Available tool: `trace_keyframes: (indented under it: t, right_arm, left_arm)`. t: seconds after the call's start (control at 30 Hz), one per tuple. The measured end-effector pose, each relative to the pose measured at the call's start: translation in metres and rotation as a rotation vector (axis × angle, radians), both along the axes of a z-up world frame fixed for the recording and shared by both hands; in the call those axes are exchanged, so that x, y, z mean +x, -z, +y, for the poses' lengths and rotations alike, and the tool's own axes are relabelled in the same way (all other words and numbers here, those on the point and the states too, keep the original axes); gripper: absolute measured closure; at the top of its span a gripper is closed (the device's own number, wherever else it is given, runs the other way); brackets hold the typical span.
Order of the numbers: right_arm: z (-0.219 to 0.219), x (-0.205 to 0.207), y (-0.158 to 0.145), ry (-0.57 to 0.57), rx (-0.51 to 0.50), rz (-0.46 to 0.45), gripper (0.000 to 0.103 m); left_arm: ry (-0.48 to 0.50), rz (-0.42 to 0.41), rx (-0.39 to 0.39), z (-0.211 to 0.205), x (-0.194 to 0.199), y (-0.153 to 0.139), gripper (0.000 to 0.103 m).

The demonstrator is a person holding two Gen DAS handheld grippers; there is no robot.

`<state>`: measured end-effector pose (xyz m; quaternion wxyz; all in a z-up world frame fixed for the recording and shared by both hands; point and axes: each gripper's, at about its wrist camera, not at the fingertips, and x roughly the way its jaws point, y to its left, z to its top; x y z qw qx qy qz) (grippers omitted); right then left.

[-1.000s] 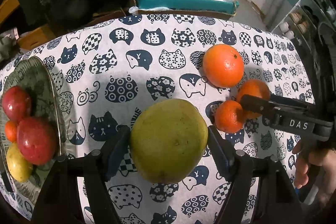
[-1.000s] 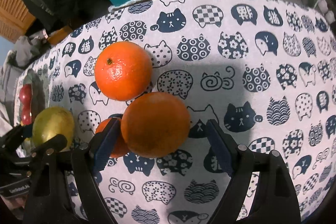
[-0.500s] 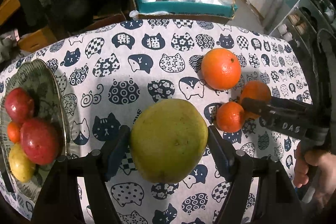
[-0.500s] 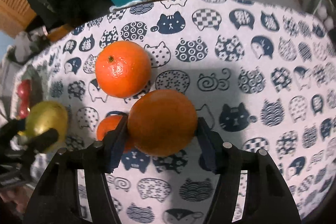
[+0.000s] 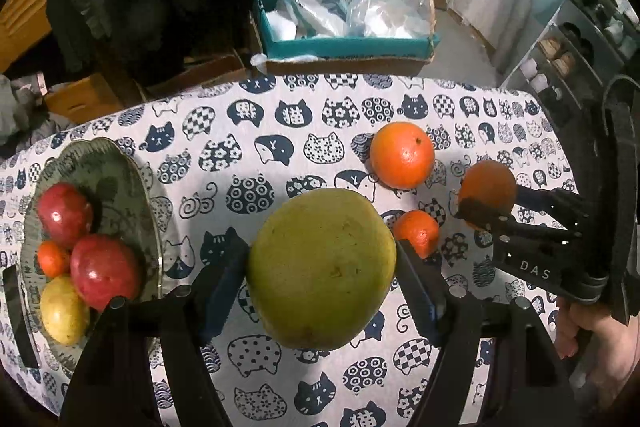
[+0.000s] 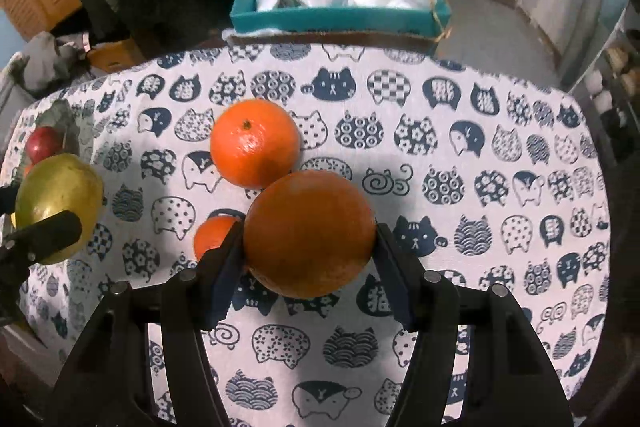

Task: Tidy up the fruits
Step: 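Carry the pomelo with the left tool while the right tool carries the orange toward the bowl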

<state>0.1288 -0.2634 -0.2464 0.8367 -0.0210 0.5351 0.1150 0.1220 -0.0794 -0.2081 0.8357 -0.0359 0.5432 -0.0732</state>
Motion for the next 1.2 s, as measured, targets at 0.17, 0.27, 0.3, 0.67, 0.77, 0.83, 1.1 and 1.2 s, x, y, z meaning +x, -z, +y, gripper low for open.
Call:
trace_keyframes:
  t: [0.17,0.27,0.3,0.67,0.77,0.83,1.1,1.2]
  right_arm:
    - [0.003,-0.008,-0.020,-0.007,0.005,-0.045,0.040]
    - [0.007,-0.010,-0.032,-0.013,0.009,-0.072,0.040]
    - [0.008,-0.011,-0.035,-0.015,0.011,-0.081,0.040]
    - [0.022,-0.026,-0.078,-0.047,0.048,-0.166,0.040]
    - [0.028,-0.030,-0.087,-0.061,0.058,-0.185,0.040]
    - [0.032,-0.032,-0.093,-0.070,0.066,-0.196,0.040]
    - [0.055,-0.039,-0.117,-0.116,0.097,-0.239,0.040]
    - [0.065,-0.040,-0.124,-0.136,0.106,-0.250,0.040]
  left_arm:
    - [-0.009,-0.038,0.012,0.006,-0.008,-0.015,0.027]
    - [-0.015,-0.058,0.007,0.011,-0.012,-0.025,0.027]
    - [-0.017,-0.066,0.007,0.013,-0.014,-0.028,0.027]
    - [-0.031,-0.149,0.006,0.029,-0.032,-0.064,0.027]
    - [-0.034,-0.170,0.008,0.033,-0.037,-0.072,0.027]
    - [-0.036,-0.182,0.008,0.037,-0.041,-0.077,0.027]
    - [-0.059,-0.225,0.010,0.059,-0.055,-0.093,0.027]
    - [-0.073,-0.238,0.014,0.067,-0.059,-0.097,0.027]
